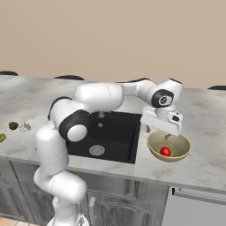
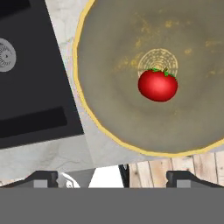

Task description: There is a mixed pile of frozen fruits and vegetables on the counter. Locate all the frozen vegetables and place the items in a bowl on the counter. Take all the frozen fruits and defrost them in a running sink.

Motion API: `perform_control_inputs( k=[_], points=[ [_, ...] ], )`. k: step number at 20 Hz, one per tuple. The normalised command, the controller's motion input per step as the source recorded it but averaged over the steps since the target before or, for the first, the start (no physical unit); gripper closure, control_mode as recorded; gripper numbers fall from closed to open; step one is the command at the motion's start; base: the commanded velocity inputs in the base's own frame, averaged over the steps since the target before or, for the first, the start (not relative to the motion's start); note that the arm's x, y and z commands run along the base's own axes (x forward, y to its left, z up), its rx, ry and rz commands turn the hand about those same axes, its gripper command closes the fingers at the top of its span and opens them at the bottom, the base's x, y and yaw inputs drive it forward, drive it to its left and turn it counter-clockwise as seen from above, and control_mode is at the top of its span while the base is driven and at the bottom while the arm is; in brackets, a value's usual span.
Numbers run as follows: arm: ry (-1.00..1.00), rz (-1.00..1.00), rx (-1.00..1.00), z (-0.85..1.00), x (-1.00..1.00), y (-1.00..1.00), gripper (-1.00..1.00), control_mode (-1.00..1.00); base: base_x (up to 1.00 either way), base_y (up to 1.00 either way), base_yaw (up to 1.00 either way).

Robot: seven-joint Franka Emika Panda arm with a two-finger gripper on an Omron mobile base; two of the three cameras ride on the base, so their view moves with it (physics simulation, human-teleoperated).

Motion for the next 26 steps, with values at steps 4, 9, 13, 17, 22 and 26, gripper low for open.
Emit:
perform_control_inputs(
  k=[4,9,13,17,22,26],
  points=[
    [0.0,0.07,-0.09,0.25,-0.35,1.0,-1.0,-1.0,0.0,0.0,0.0],
    [0.0,0.07,-0.1,0.14,-0.45,1.0,-1.0,-1.0,0.0,0.0,0.0],
    [-0.12,0.07,-0.06,0.0,-0.58,1.0,-1.0,-1.0,0.0,0.0,0.0],
    [-0.16,0.07,-0.01,0.0,-0.54,1.0,-1.0,-1.0,0.0,0.0,0.0],
    [-0.15,0.06,0.0,0.01,-0.35,0.99,-1.0,-1.0,0.0,0.0,0.0],
    [-0.06,0.07,0.0,0.0,-0.03,0.98,-1.0,-1.0,0.0,0.0,0.0]
  ],
)
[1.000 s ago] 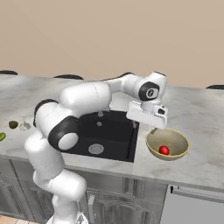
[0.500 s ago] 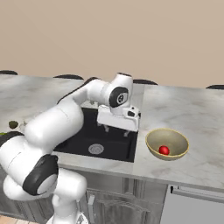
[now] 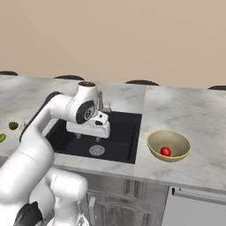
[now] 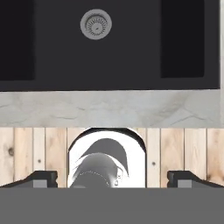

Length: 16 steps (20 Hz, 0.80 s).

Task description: There is a mixed pile of frozen fruits and vegetables on the counter. Locate all the frozen vegetables and place the items in a bowl on the counter. Take all the frozen fruits and defrost them in a running sink.

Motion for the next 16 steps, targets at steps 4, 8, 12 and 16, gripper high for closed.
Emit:
perform_control_inputs(
  k=[4,8,12,16],
  points=[
    [-0.01,0.12,0.0,0.0,0.0,0.97,-1.0,-1.0,0.0,0.0,0.0],
    [0.0,0.11,0.06,0.0,0.31,0.88,-1.0,-1.0,0.0,0.0,0.0],
    [0.05,0.14,0.05,0.0,0.44,0.83,-1.0,-1.0,0.0,0.0,0.0],
    [0.11,0.09,0.0,-0.04,0.62,0.77,-1.0,-1.0,0.0,0.0,0.0]
  ],
)
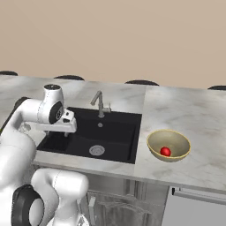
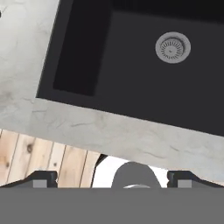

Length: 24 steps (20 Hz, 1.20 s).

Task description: There is a mixed pile of frozen fruits and vegetables on the counter. Locate all the frozen vegetables and place the items in a bowl on the counter. Take all the frozen fruits and defrost them in a running sink.

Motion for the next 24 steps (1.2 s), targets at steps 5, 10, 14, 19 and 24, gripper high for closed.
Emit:
perform_control_inputs(
  k=[5,10,14,19,24],
  points=[
    [0.21,0.06,-0.07,-0.01,0.39,0.93,-1.0,-1.0,0.0,0.0,0.0],
    [0.2,0.04,-0.07,-0.01,0.48,0.9,-1.0,-1.0,0.0,0.0,0.0],
    [0.04,0.0,-0.09,-0.17,0.78,0.99,-1.0,-1.0,0.0,0.0,0.0],
    [-0.03,0.0,-0.11,-0.31,0.8,1.0,-1.0,-1.0,0.0,0.0,0.0],
    [-0.27,0.01,-0.01,-0.26,0.23,0.66,-1.0,-1.0,0.0,0.0,0.0]
  ],
)
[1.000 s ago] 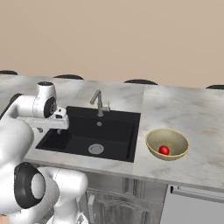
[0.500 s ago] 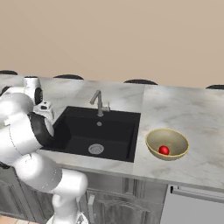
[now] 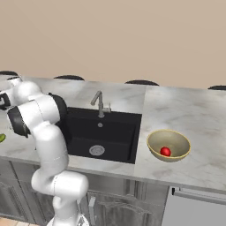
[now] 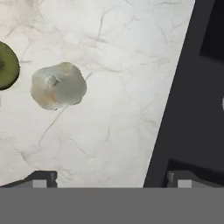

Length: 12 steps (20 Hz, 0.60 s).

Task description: There is a mixed pile of frozen fruits and vegetables on the counter. Locate all the frozen vegetables and place the items in a bowl on the counter. Take all the frozen fruits and defrost them in a running sink.

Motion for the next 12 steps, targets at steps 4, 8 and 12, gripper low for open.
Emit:
perform_control_inputs(
  k=[4,8,12],
  points=[
    [-0.04,0.1,0.0,-0.15,0.21,0.79,-1.0,-1.0,0.0,0.0,0.0],
    [0.03,0.01,0.04,-0.2,0.02,0.22,-1.0,-1.0,0.0,0.0,0.0],
    [0.0,0.06,0.01,-0.09,0.16,-0.17,-1.0,-1.0,0.0,0.0,0.0]
  ],
)
